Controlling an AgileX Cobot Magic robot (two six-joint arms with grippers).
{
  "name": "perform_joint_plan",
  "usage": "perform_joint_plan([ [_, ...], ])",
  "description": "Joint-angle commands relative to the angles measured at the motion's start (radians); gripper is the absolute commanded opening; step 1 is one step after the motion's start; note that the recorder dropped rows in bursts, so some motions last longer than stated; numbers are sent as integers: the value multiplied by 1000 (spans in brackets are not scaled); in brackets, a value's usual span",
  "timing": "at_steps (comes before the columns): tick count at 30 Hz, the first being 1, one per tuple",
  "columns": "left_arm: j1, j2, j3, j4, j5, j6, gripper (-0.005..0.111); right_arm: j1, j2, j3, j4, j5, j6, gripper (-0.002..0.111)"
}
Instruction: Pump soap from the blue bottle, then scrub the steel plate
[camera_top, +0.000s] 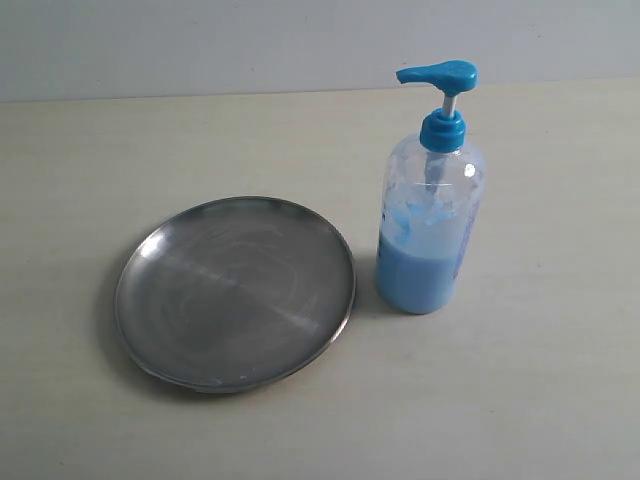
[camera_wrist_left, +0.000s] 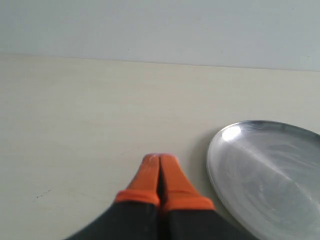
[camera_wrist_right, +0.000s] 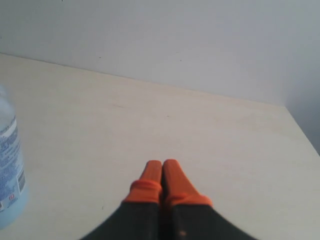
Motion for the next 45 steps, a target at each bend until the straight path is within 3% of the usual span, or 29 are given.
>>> perform_joint_plan([
  [1,1,-4,3,-5,-7,-6,0,-4,84,-84,1,-10,-5,0],
  [15,1,-4,3,-5,-7,-6,0,-4,410,-270,1,-18,-5,0],
  [28,1,-4,3,-5,-7,-6,0,-4,419,-270,7,-92,-3,0],
  [45,1,-4,3,-5,-7,-8,0,-4,441,-270,222,-137,54,0],
])
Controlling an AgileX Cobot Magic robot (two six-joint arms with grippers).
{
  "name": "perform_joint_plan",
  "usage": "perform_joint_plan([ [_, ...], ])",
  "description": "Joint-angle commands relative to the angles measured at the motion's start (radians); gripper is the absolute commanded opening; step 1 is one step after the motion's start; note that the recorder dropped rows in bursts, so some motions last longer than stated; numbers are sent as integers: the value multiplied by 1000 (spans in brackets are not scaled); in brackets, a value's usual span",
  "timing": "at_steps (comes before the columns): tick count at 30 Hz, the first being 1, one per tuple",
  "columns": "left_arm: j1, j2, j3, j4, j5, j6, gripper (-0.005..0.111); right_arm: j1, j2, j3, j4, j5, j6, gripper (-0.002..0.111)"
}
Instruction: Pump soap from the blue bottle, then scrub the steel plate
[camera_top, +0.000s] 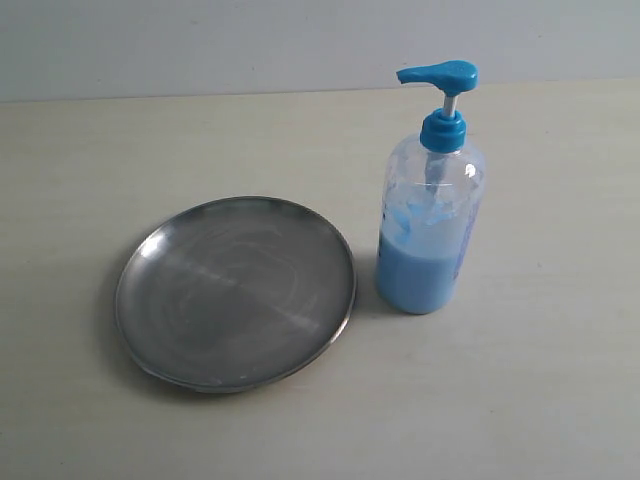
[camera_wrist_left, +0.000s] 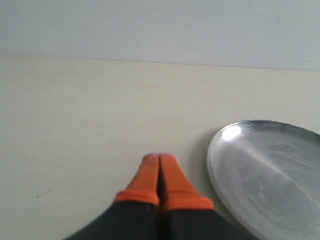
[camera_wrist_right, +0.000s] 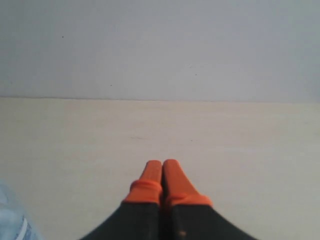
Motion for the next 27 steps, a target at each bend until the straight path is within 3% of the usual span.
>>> perform_joint_plan([
  [1,1,-4,3,-5,-7,-8,0,-2,40,-7,47,-19,30,0],
  [11,1,-4,3,-5,-7,-8,0,138,148,-27,62,39,22,0],
  [27,1,-4,3,-5,-7,-8,0,457,150,-13,34,256,13,0],
])
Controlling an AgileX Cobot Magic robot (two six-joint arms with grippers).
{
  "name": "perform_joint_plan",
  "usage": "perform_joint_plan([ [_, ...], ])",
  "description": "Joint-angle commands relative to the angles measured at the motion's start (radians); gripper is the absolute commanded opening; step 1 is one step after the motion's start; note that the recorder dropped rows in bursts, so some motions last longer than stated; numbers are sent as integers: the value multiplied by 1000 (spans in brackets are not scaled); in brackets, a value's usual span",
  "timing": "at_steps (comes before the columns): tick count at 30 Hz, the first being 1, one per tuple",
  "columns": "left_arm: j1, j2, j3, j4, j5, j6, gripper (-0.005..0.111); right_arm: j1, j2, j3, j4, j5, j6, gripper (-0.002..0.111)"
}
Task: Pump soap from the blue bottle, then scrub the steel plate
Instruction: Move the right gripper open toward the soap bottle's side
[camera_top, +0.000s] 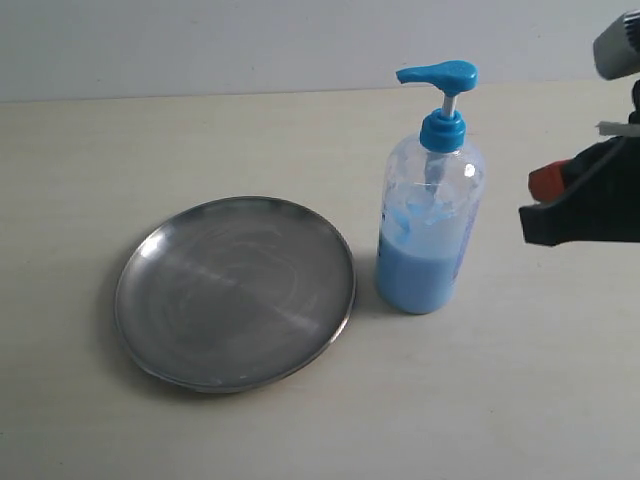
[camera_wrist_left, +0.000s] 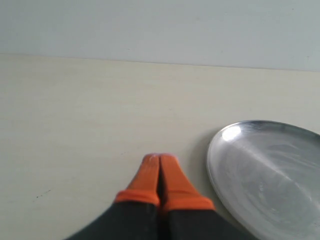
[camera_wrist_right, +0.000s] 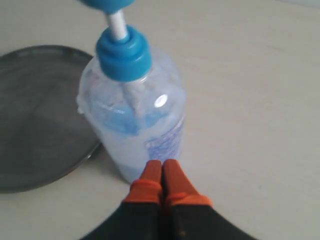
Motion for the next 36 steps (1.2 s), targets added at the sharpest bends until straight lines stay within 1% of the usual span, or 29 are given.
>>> perform_joint_plan([
  [1,1,-4,3,-5,-7,-8,0,69,4,37,-17,5,19,0],
  [4,1,-4,3,-5,-7,-8,0,107,10,71,-66,-42,109,0],
  [8,1,-4,3,-5,-7,-8,0,140,29,127,-227,-120,309,0],
  [11,1,-4,3,-5,-7,-8,0,146,52,200,-383,-253,473,0],
  [14,1,-4,3,-5,-7,-8,0,146,74,273,-481,-415,548,0],
  [16,1,-4,3,-5,-7,-8,0,146,86,306,-476,-493,522,0],
  [18,1,-4,3,-5,-7,-8,0,146,99,331,-384,-553,412,0],
  [20,1,-4,3,-5,-7,-8,0,146,105,346,-171,-611,227,0],
  [24,1,-4,3,-5,-7,-8,0,146,106,389,336,-747,-202,0],
  [26,1,-4,3,-5,-7,-8,0,146,106,406,483,-805,-345,0],
  [27,1,-4,3,-5,-7,-8,0,146,106,415,510,-830,-372,0],
  [29,1,-4,3,-5,-7,-8,0,146,106,429,491,-860,-365,0],
  [33,1,-4,3,-5,-7,-8,0,146,109,457,306,-913,-250,0],
  [36,1,-4,3,-5,-7,-8,0,146,142,486,240,-997,-175,0],
])
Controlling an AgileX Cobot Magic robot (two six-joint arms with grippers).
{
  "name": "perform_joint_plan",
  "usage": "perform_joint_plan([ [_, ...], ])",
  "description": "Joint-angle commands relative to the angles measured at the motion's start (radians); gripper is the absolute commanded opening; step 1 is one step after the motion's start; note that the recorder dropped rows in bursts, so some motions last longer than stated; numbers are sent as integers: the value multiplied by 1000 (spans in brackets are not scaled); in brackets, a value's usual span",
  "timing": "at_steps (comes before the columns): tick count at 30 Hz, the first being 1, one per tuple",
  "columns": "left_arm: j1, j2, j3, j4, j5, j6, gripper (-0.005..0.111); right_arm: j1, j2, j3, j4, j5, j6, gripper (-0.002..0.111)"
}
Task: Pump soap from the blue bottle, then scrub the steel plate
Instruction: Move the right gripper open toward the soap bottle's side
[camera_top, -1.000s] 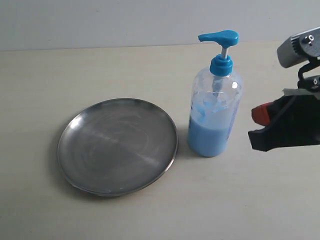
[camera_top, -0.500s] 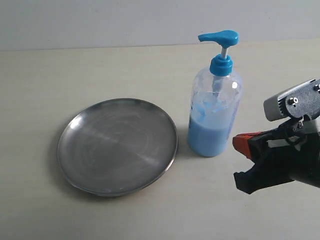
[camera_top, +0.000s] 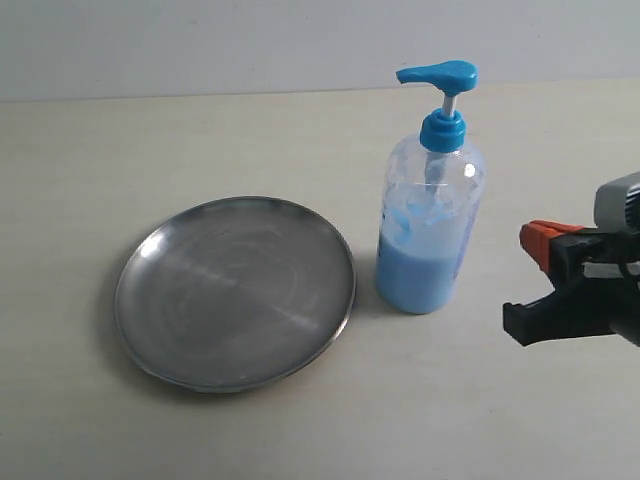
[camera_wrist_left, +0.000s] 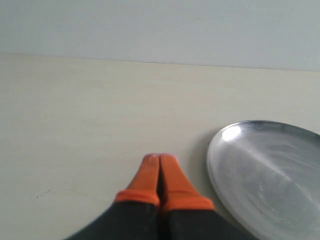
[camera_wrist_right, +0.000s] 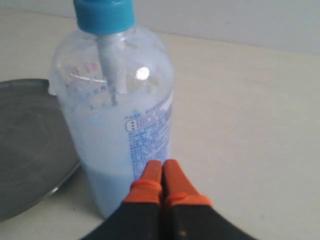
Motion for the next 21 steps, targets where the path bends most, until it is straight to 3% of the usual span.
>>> perform_joint_plan([
  [1,1,-4,3,-5,-7,-8,0,1,50,40,-95,-126,93,0],
  [10,1,-4,3,-5,-7,-8,0,1,308,54,-157,-381,177,2],
  [14,1,-4,3,-5,-7,-8,0,1,382,-7,-157,-350,338,27],
  [18,1,-4,3,-5,-7,-8,0,1,382,-30,-170,-331,403,62],
  [21,1,-4,3,-5,-7,-8,0,1,383,-30,-325,-311,403,90],
])
